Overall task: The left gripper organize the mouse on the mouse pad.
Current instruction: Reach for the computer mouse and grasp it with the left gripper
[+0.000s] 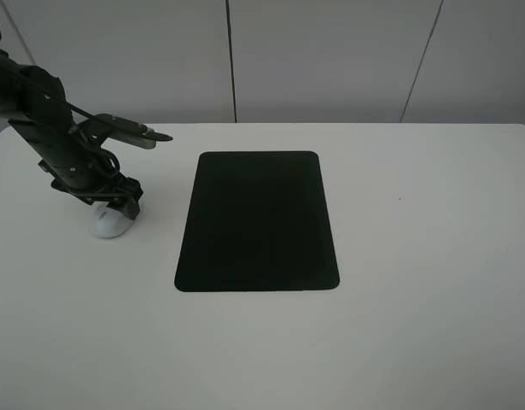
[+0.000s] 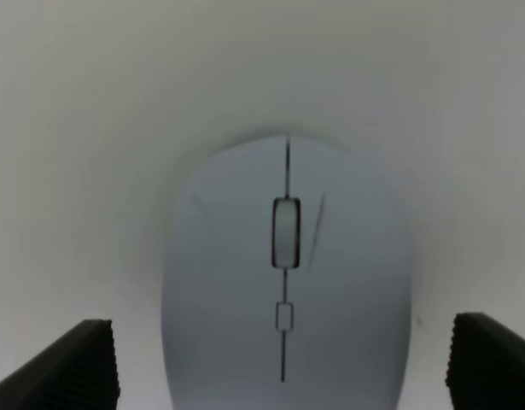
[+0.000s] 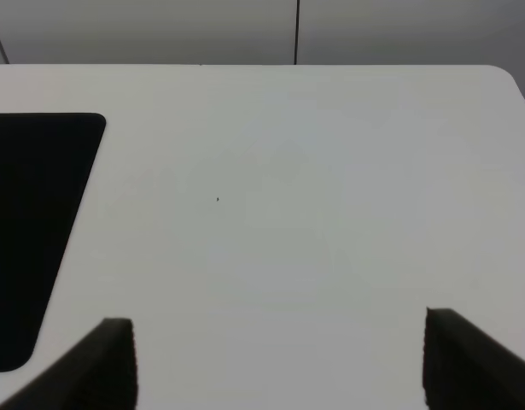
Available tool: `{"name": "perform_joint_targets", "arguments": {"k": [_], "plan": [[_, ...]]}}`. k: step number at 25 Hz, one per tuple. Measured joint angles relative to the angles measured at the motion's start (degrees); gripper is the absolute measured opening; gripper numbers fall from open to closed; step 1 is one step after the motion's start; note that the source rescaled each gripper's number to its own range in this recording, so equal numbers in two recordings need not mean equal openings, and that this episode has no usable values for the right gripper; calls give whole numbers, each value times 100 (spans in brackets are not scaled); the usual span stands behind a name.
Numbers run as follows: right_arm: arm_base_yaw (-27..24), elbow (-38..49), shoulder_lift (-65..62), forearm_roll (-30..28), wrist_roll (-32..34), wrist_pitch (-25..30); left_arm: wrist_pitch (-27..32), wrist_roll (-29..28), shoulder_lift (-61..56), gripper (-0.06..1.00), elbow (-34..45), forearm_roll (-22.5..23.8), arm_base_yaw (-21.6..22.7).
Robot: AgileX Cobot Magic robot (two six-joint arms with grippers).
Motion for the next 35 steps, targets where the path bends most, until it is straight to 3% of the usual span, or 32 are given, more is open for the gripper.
{"name": "perform_joint_targets", "arguments": {"k": [10,19,21,22,24,25,35], "plan": [[0,0,0,0,0,0,-529,0,256,100,207,-140,7],[0,0,0,12,0,0,-605,0,260,99,207,-177,7],[0,0,0,12,0,0,-605,-24,260,86,207,-184,7],[0,0,0,12,0,0,-605,-68,260,69,207,-184,7],[0,0,0,12,0,0,-605,-120,260,10,207,-184,7],[0,0,0,12,0,0,-610,-124,260,0,207,-178,7],[0,0,0,12,0,0,-610,-212,260,1,207,-178,7]]}}
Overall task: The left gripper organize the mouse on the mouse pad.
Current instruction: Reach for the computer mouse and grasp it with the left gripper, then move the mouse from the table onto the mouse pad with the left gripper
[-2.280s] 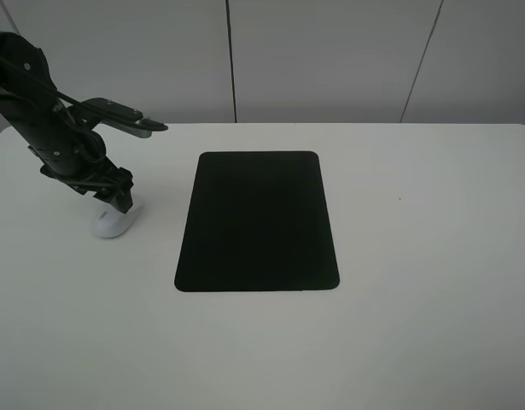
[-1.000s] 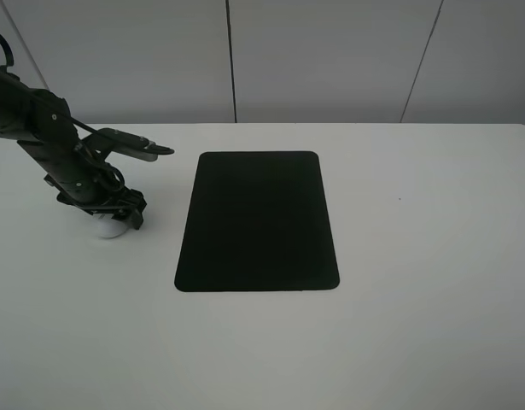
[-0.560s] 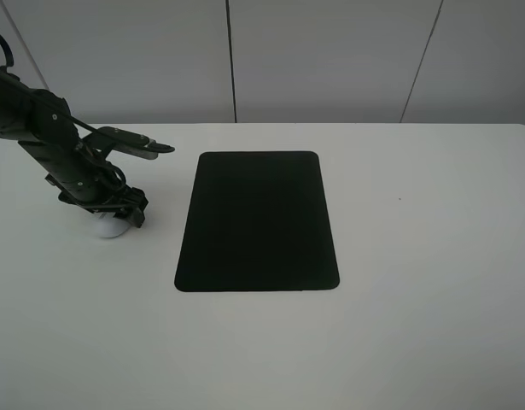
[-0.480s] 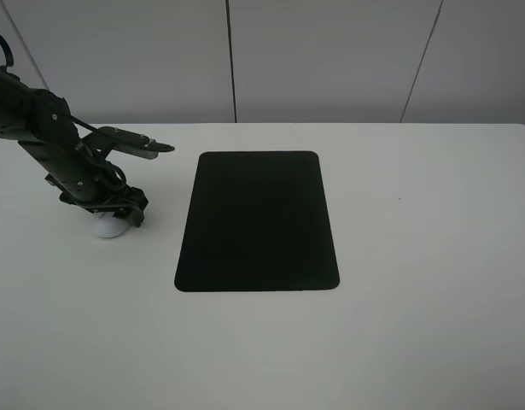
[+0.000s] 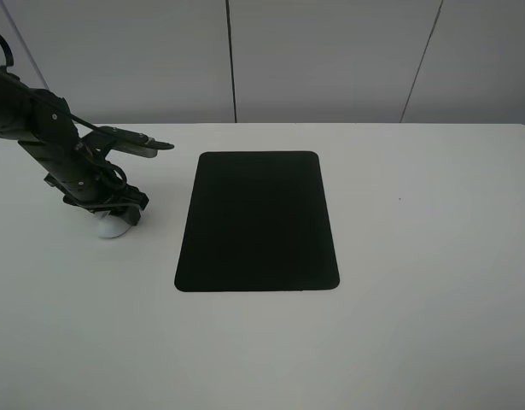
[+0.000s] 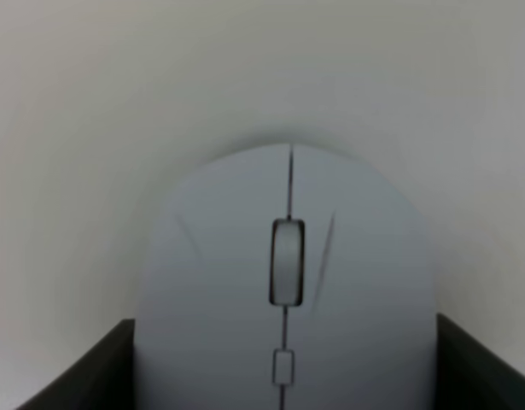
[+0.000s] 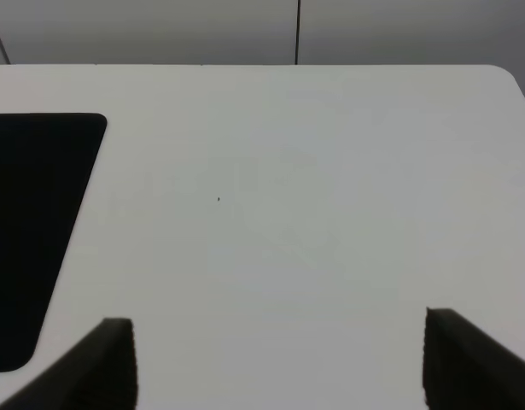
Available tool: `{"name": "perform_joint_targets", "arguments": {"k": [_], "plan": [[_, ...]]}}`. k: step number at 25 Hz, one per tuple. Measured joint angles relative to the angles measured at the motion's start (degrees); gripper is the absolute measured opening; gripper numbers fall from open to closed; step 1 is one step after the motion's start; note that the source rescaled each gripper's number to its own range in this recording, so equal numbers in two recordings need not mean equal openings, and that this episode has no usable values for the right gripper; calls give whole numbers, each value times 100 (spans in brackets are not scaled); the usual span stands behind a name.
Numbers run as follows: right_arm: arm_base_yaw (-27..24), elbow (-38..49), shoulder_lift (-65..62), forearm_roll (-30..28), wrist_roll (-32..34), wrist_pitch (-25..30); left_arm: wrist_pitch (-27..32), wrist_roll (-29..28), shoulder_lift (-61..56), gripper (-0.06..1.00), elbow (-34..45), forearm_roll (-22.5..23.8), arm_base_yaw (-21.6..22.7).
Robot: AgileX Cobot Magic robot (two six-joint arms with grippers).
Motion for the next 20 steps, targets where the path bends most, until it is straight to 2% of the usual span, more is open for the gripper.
{"name": "perform_joint_targets", "arguments": {"k": [20], "plan": [[0,0,0,0,0,0,5,-9,-6,1,4,9,69]]}}
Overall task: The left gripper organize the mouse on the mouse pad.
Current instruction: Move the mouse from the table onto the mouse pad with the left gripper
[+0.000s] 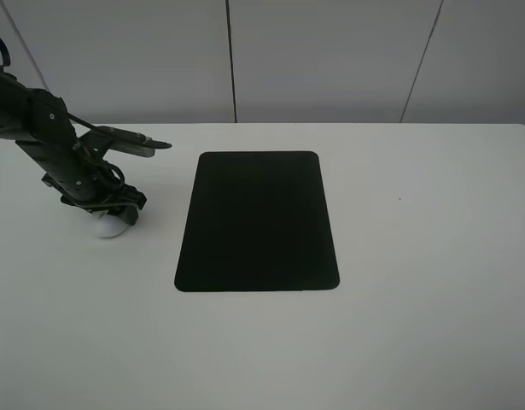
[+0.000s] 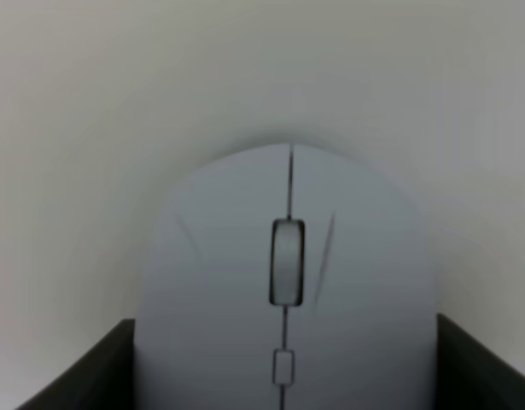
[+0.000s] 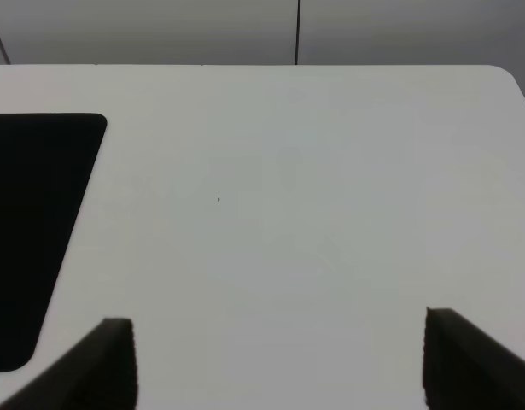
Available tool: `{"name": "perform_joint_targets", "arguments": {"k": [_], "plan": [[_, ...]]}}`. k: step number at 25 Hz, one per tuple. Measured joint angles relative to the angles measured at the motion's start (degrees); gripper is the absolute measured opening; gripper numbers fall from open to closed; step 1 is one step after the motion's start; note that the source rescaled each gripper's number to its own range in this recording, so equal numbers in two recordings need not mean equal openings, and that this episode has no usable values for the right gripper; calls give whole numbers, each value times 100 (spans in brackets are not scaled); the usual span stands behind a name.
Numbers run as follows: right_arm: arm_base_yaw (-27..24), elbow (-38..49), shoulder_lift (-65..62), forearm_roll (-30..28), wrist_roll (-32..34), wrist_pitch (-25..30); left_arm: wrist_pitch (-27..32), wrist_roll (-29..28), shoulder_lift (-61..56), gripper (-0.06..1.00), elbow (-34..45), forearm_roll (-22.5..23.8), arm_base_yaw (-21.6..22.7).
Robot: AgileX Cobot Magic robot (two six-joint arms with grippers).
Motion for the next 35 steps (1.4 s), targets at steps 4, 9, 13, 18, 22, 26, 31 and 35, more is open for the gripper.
{"name": "perform_joint_targets", "arguments": {"k": [4,9,13,18,22,26,31,35], "plan": [[0,0,0,0,0,0,31,-14,-225,1,0,7,6],[0,0,0,0,0,0,184,-601,-644,1,0,-27,0],[0,0,0,-5,0,0,663,-1141,-751,1,-161,-32,-208],[0,0,0,-5,0,0,1109,-1763,-751,1,-617,-51,-721],[0,0,0,-5,0,0,1176,-2107,-721,1,-1048,-51,-1156],[0,0,0,-5,0,0,1363,-2452,-437,1,-1622,-137,-1597],[0,0,0,-5,0,0,1777,-2713,140,1,-2355,-176,-2116],[0,0,0,-5,0,0,2121,-2965,589,1,-2881,-176,-2378]]}}
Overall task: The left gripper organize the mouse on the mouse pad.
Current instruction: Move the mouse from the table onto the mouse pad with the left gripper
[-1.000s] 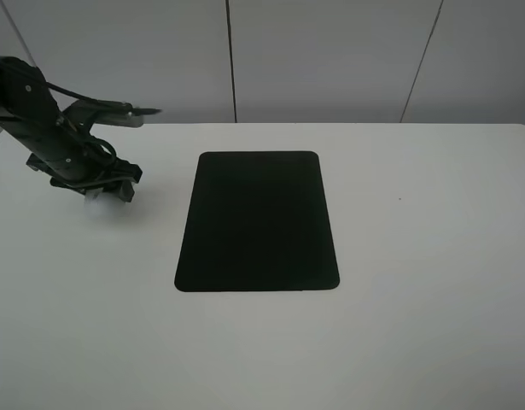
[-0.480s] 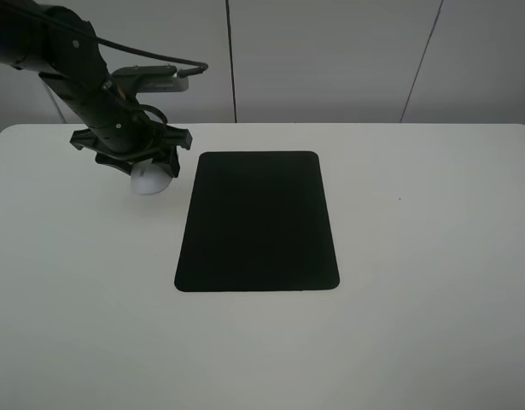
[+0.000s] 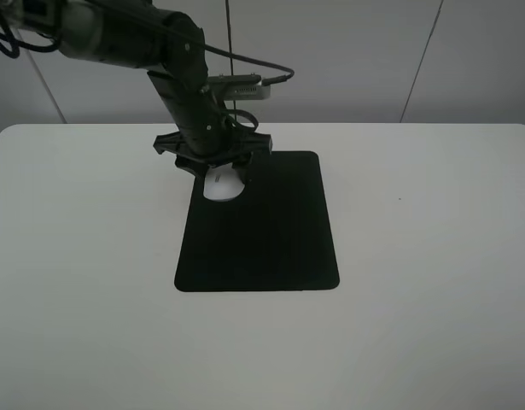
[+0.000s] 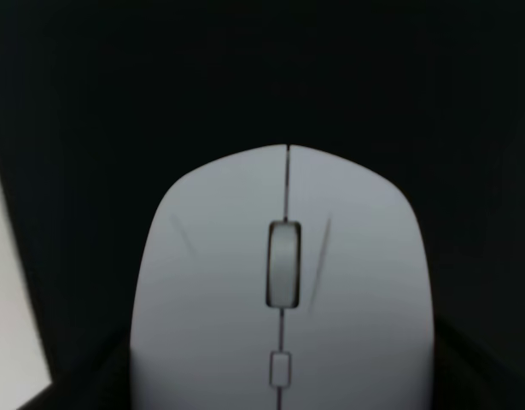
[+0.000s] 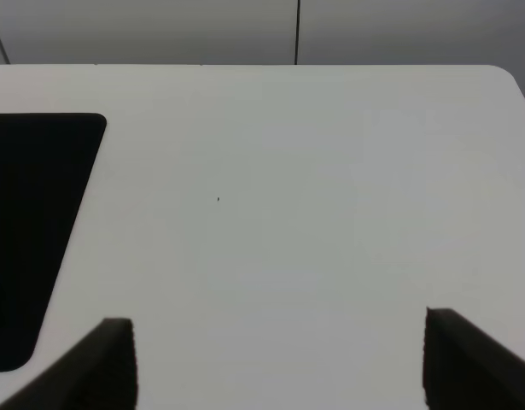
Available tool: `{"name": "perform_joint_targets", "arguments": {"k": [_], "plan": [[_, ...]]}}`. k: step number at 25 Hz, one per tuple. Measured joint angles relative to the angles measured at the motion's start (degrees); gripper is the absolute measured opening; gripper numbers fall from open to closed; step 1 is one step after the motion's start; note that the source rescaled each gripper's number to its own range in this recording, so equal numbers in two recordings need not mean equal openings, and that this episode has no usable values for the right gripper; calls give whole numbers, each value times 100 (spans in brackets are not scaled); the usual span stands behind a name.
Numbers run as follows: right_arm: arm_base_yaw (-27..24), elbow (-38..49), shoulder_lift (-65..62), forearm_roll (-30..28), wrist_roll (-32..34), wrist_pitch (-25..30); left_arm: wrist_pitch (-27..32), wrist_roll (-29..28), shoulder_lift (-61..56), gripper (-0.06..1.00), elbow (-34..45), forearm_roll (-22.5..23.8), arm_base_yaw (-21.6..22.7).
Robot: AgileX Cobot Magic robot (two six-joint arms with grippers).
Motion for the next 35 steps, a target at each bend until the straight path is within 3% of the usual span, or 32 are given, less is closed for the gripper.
{"name": "perform_joint_targets", "arguments": {"k": [12,18,20,35], "plan": [[0,0,0,0,0,0,467,-1089,921,1,-1042,215,-433],[0,0,0,0,0,0,219,-1830,1021,1,-1055,965,-485],[0,0,0,0,0,0,131,-1989,1067,1,-1061,1025,-485],[0,0,0,0,0,0,-464,-2076,1405,1,-1061,812,-485]]}}
